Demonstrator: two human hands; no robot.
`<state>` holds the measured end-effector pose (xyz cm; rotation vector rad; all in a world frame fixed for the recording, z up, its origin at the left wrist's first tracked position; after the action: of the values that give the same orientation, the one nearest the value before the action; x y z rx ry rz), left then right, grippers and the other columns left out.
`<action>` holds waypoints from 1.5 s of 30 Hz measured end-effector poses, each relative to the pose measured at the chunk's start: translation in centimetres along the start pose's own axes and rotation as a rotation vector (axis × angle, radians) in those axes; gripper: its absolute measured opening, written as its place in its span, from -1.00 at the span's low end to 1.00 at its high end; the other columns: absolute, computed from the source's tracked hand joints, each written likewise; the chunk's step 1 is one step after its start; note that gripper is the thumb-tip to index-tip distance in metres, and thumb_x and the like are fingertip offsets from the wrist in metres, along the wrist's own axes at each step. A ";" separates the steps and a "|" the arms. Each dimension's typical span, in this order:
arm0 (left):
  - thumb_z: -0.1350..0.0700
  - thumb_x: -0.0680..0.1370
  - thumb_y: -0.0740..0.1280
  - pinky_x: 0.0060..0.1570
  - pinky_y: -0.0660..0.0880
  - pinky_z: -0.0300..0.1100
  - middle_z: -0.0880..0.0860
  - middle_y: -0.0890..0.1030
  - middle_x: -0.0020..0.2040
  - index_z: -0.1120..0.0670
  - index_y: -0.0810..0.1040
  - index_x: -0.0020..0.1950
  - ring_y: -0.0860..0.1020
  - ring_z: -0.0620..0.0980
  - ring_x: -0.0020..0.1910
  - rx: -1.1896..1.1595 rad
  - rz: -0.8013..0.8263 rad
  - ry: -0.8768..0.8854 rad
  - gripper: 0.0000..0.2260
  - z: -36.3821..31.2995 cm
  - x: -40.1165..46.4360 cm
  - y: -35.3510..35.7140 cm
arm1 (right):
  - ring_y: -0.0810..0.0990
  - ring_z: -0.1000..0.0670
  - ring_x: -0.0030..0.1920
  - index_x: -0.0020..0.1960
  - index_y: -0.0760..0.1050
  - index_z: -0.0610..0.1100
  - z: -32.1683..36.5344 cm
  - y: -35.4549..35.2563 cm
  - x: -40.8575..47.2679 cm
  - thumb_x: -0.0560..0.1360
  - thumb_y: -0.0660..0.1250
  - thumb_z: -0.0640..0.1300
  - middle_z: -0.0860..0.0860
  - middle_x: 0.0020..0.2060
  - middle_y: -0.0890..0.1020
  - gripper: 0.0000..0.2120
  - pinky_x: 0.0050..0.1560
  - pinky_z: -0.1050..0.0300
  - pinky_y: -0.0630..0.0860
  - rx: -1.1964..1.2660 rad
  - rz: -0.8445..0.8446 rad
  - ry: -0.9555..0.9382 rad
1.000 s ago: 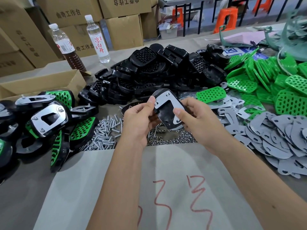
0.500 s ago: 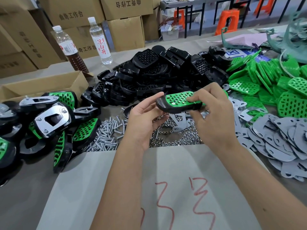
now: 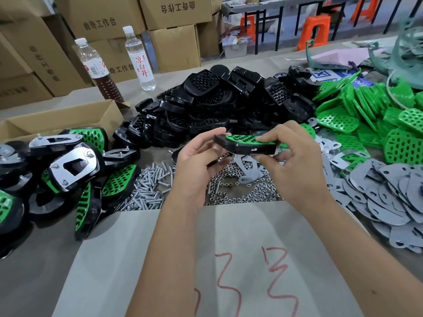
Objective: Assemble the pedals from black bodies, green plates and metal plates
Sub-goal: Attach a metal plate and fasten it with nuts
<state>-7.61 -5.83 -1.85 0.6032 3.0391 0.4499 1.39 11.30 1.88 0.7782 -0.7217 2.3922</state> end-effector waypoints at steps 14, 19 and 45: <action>0.06 0.67 0.36 -0.12 0.59 -0.14 0.13 0.66 -0.10 0.22 0.60 -0.12 0.62 0.05 -0.11 0.002 -0.089 -0.017 -0.74 0.6 0.4 0.3 | 0.63 -0.12 -0.22 0.04 0.56 -0.26 -2.9 3.0 -1.2 0.53 0.42 0.02 -0.28 -0.09 0.69 -0.67 -0.24 0.05 0.61 0.565 0.246 0.524; 0.05 0.66 0.39 -0.28 0.58 -0.09 0.21 0.61 -0.13 0.30 0.60 -0.04 0.59 0.13 -0.20 0.083 -0.107 -0.064 -0.70 2.0 0.2 1.3 | 0.72 -0.21 0.11 0.18 0.66 -0.15 -3.8 2.6 -1.1 0.68 0.32 -0.09 -0.18 0.07 0.74 -0.80 0.23 -0.27 0.61 0.580 0.161 0.603; -0.02 0.41 0.64 -0.04 0.51 -0.11 -0.06 0.61 -0.05 0.01 0.64 0.04 0.55 -0.05 -0.06 1.095 -0.015 0.215 -0.69 1.2 -0.7 4.4 | 0.67 -0.04 -0.10 0.11 0.57 -0.21 -7.5 -1.9 -1.4 0.71 0.25 0.04 -0.04 -0.15 0.71 -0.69 0.17 -0.38 0.61 0.573 -0.347 0.765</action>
<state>-5.22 -1.84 -1.84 0.5200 3.2393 -1.3053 0.79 16.87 -3.59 0.1094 0.3869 2.3016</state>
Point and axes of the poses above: each hand's wrist, its own x-axis towards the middle knuckle, its own y-axis out of the palm, z = x × y, the point moved 9 cm from there along x, towards the middle knuckle
